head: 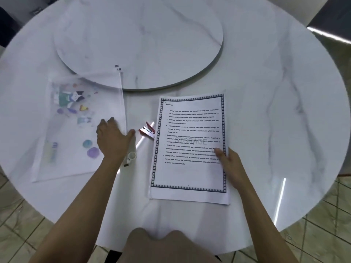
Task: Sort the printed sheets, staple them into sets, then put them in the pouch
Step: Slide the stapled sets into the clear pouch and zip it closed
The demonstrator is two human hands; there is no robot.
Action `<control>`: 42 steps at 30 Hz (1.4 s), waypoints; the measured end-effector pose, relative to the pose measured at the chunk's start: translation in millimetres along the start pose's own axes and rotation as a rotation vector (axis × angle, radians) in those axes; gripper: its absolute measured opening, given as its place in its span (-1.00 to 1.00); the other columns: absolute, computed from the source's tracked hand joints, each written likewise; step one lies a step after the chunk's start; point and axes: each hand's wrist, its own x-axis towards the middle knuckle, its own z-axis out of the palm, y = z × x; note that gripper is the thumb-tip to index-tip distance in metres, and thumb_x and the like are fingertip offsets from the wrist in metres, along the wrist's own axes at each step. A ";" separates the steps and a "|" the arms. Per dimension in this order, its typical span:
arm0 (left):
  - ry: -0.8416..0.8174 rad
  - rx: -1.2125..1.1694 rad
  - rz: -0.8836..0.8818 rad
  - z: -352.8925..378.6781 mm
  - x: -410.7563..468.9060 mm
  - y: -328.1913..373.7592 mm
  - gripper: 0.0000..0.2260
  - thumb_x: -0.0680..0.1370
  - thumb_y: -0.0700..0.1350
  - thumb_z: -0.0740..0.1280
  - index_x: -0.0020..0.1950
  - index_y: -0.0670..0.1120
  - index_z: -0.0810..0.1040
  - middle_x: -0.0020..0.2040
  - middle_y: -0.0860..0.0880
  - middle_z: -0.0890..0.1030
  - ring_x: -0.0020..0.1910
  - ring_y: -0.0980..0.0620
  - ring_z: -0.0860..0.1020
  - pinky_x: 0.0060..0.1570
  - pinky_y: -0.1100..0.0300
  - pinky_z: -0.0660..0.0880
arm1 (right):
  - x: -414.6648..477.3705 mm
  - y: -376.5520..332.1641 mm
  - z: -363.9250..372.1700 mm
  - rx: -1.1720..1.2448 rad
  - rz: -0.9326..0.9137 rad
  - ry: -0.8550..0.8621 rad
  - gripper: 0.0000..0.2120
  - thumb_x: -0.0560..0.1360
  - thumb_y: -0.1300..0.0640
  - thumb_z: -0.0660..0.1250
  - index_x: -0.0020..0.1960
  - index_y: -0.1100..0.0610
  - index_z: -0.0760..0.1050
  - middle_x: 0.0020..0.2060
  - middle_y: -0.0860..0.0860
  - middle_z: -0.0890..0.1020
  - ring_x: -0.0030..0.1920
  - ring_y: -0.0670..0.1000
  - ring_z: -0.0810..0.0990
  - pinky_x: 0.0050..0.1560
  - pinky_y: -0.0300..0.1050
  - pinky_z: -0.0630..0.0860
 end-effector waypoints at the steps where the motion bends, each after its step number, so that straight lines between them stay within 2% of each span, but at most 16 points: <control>1: 0.013 -0.008 0.000 -2.7 -2.3 0.7 -0.43 0.46 0.05 0.37 0.34 -0.20 0.31 0.36 -0.25 0.32 0.36 -0.24 0.26 0.18 -0.11 0.33 | -0.4 -0.3 0.4 0.004 -0.009 0.011 -0.72 0.55 -0.06 0.19 0.21 -0.01 0.46 0.09 -0.06 0.60 0.09 -0.12 0.57 0.08 -0.27 0.49; 3: 0.028 -0.050 0.002 -7.8 -6.3 1.4 -0.58 0.51 -0.03 0.32 0.30 -0.19 0.38 0.30 -0.22 0.39 0.31 -0.22 0.32 0.08 -0.08 0.38 | -2.0 -1.7 0.4 0.014 -0.025 0.025 -0.76 0.56 -0.04 0.19 0.19 -0.03 0.45 0.06 -0.10 0.60 0.07 -0.19 0.55 0.01 -0.41 0.49; 5: 0.039 -0.102 -0.025 -14.2 -8.4 0.6 -0.63 0.55 -0.12 0.25 0.34 -0.15 0.39 0.32 -0.19 0.43 0.30 -0.19 0.37 0.12 -0.04 0.38 | -3.7 -4.0 -0.4 0.030 -0.036 0.036 -0.77 0.56 -0.02 0.19 0.18 -0.02 0.45 0.04 -0.12 0.60 0.05 -0.22 0.55 -0.05 -0.48 0.49; 9: -0.001 -0.086 0.000 -17.0 -13.3 -2.0 -0.56 0.53 -0.06 0.28 0.38 -0.15 0.34 0.34 -0.18 0.41 0.32 -0.19 0.35 0.18 -0.04 0.36 | -7.3 -7.3 -4.5 0.071 -0.061 0.069 -0.78 0.56 0.00 0.19 0.17 -0.01 0.46 0.04 -0.10 0.61 0.06 -0.19 0.57 -0.03 -0.43 0.51; 12: -0.035 -0.005 0.052 -13.6 -22.4 -0.7 -0.50 0.49 0.01 0.33 0.35 -0.17 0.33 0.32 -0.19 0.37 0.32 -0.20 0.30 0.08 -0.08 0.38 | -10.7 -8.1 -7.2 0.090 -0.077 0.088 -0.78 0.57 0.00 0.19 0.18 -0.01 0.46 0.04 -0.12 0.61 0.07 -0.21 0.56 -0.01 -0.40 0.52; 17: -0.038 -0.041 0.067 -20.0 -27.7 -2.0 -0.62 0.50 -0.09 0.31 0.29 -0.17 0.42 0.19 -0.21 0.51 0.21 -0.23 0.41 0.03 0.00 0.39 | -17.3 -4.6 -9.0 0.126 -0.083 0.126 -0.79 0.57 0.00 0.19 0.16 -0.01 0.48 0.06 -0.13 0.62 0.11 -0.10 0.59 0.13 -0.13 0.52; 19: -0.025 -0.086 0.062 -26.6 -28.9 -4.5 -0.67 0.52 -0.14 0.27 0.28 -0.17 0.45 0.11 -0.24 0.57 0.14 -0.24 0.47 0.03 0.03 0.38 | -19.6 -6.6 -8.3 0.147 -0.095 0.142 -0.82 0.56 0.00 0.20 0.12 -0.05 0.49 0.04 -0.16 0.62 0.09 -0.13 0.60 0.11 -0.17 0.53; 21: 0.004 -0.140 0.072 -33.4 -30.6 -8.6 -0.68 0.55 -0.16 0.22 0.30 -0.17 0.46 0.12 -0.25 0.58 0.13 -0.24 0.49 0.09 0.06 0.37 | -20.8 -11.4 -5.8 0.178 -0.111 0.156 -0.85 0.57 0.02 0.19 0.10 -0.08 0.48 0.02 -0.18 0.61 0.03 -0.21 0.61 0.03 -0.30 0.55; 23: 0.049 -0.196 0.079 -40.3 -34.8 -13.8 -0.68 0.56 -0.18 0.20 0.32 -0.17 0.45 0.16 -0.24 0.58 0.17 -0.20 0.50 0.14 0.12 0.35 | -21.1 -18.7 -1.1 0.222 -0.128 0.177 -0.80 0.57 0.03 0.19 0.17 -0.02 0.48 0.05 -0.14 0.62 0.03 -0.22 0.61 0.03 -0.32 0.56; 26: 0.127 -0.259 0.080 -47.8 -44.2 -19.8 -0.68 0.57 -0.19 0.18 0.31 -0.16 0.47 0.16 -0.20 0.59 0.16 -0.13 0.53 0.08 0.29 0.32 | -17.2 -35.5 7.1 0.308 -0.144 0.237 -0.75 0.57 0.07 0.20 0.22 0.07 0.47 0.11 -0.01 0.62 0.12 -0.06 0.60 0.14 -0.13 0.54; 29: 0.154 -0.330 0.077 -51.7 -54.9 -21.7 -0.69 0.58 -0.18 0.18 0.31 -0.15 0.47 0.17 -0.15 0.59 0.09 -0.01 0.56 -0.01 0.45 0.27 | -9.9 -52.3 21.2 0.405 -0.152 0.315 -0.83 0.57 0.09 0.22 0.14 0.03 0.49 0.05 -0.03 0.62 0.15 0.02 0.59 0.23 0.01 0.49; 33: 0.163 -0.393 0.071 -54.2 -72.5 -20.8 -0.69 0.59 -0.15 0.18 0.33 -0.13 0.46 0.19 -0.06 0.59 -0.03 0.22 0.46 -0.04 0.50 0.27 | -5.4 -68.6 56.0 0.513 -0.115 0.384 -0.91 0.58 0.12 0.21 0.03 -0.01 0.47 -0.03 -0.05 0.62 0.10 0.03 0.60 0.23 0.04 0.49; 36: 0.151 -0.458 0.070 -55.8 -75.9 -22.7 -0.69 0.59 -0.16 0.19 0.32 -0.15 0.46 0.23 -0.06 0.57 0.03 0.19 0.47 -0.04 0.59 0.25 | -8.9 -73.7 89.6 0.484 -0.096 0.417 -0.93 0.58 0.12 0.20 0.00 0.01 0.45 -0.08 -0.05 0.60 0.04 0.02 0.60 0.20 0.02 0.51; 39: 0.138 -0.476 0.087 -57.9 -72.7 -26.2 -0.70 0.59 -0.19 0.20 0.31 -0.19 0.47 0.24 -0.10 0.56 0.13 0.11 0.50 -0.07 0.75 0.20 | -14.6 -70.1 119.3 0.407 -0.073 0.408 -0.88 0.59 0.13 0.18 0.08 0.05 0.46 -0.04 -0.02 0.59 0.05 0.02 0.59 0.20 0.03 0.50; 42: 0.130 -0.474 0.086 -57.8 -70.1 -26.9 -0.70 0.58 -0.20 0.21 0.31 -0.19 0.47 0.22 -0.12 0.57 0.06 0.15 0.47 -0.11 0.75 0.19 | -21.5 -62.9 137.8 0.342 -0.043 0.353 -0.78 0.60 0.13 0.16 0.19 0.14 0.48 -0.02 -0.03 0.58 0.07 0.03 0.58 0.21 0.02 0.49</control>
